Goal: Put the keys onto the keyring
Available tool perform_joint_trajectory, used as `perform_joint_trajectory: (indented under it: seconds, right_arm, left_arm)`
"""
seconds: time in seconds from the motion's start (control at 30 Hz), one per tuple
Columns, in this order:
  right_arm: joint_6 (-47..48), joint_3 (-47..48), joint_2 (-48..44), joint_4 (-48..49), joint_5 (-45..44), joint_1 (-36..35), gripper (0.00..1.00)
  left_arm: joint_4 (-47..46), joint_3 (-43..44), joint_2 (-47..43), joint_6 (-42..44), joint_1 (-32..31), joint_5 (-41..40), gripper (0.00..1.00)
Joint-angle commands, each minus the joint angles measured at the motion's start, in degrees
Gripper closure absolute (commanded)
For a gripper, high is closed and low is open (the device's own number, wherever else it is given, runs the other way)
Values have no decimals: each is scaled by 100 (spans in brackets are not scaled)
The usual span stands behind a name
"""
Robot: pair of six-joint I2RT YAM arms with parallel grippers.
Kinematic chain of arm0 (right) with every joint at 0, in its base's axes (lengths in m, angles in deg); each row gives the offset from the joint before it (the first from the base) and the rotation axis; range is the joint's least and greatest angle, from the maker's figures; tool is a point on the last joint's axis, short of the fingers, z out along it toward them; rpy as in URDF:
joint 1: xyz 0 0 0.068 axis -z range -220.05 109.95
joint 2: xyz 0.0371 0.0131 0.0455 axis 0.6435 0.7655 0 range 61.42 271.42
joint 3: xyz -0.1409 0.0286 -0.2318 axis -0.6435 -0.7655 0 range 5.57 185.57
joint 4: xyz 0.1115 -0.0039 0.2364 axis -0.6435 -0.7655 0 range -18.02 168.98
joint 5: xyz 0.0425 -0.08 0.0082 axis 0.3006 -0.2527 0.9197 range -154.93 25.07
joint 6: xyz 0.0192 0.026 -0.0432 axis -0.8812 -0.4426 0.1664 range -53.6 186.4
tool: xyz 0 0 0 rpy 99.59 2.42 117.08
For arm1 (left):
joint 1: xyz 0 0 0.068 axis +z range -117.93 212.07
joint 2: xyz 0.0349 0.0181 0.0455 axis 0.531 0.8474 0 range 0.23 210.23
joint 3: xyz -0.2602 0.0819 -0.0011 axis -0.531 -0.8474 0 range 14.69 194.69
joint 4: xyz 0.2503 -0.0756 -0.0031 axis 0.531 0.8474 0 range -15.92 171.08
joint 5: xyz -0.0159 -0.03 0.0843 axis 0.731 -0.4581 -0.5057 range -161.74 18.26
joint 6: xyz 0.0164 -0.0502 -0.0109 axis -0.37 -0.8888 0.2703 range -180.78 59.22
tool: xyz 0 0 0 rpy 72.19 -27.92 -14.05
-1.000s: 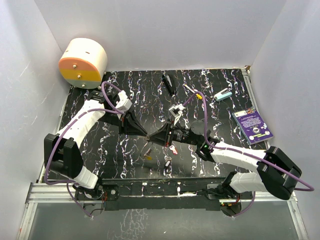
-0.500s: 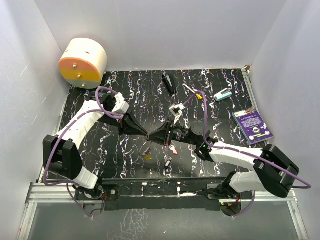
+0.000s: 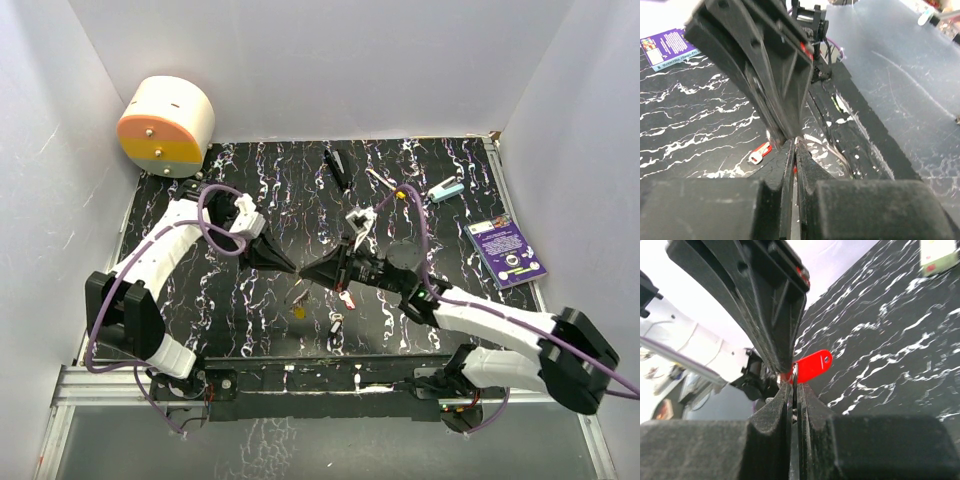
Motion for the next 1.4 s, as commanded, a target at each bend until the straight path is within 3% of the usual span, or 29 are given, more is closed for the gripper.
perform_joint_trajectory:
  seconds: [0.0, 0.17, 0.3, 0.37, 0.47, 0.73, 0.87, 1.17, 1.37]
  right_arm:
    - [1015, 728, -904, -1533, -1116, -59, 92]
    - [1199, 901, -1471, -2459, -1630, -60, 92]
    - [1206, 829, -1644, -2594, -1723, -64, 92]
    - [1205, 787, -1662, -2592, -1727, -65, 92]
    - [1197, 771, -1659, -2657, -1784, -58, 92]
    - [1239, 954, -1416, -3091, -1961, -59, 92]
    - [1284, 1096, -1303, -3238, -1985, -54, 92]
    - [1259, 1070, -1258, -3356, -1973, -61, 92]
    - [1241, 996, -1290, -3373, -2022, -58, 92]
  left_arm:
    - [-213, 336, -282, 390, 6, -625, 100]
    - [-571, 877, -195, 35, 6, -1316, 100]
    - [-1581, 803, -407, -536, 6, -1812, 100]
    - [-2367, 780, -435, -1742, 6, -1983, 100]
    - [-3856, 429, -430, -4359, 6, -2657, 100]
    - [-5793, -1483, -201, -7504, 6, -5251, 100]
    - [-6039, -1574, 8, -8025, 4, -5641, 100]
    - [-6149, -1594, 1215, -8813, 6, -5510, 100]
    - [-6663, -1808, 1512, -9029, 6, -5527, 94]
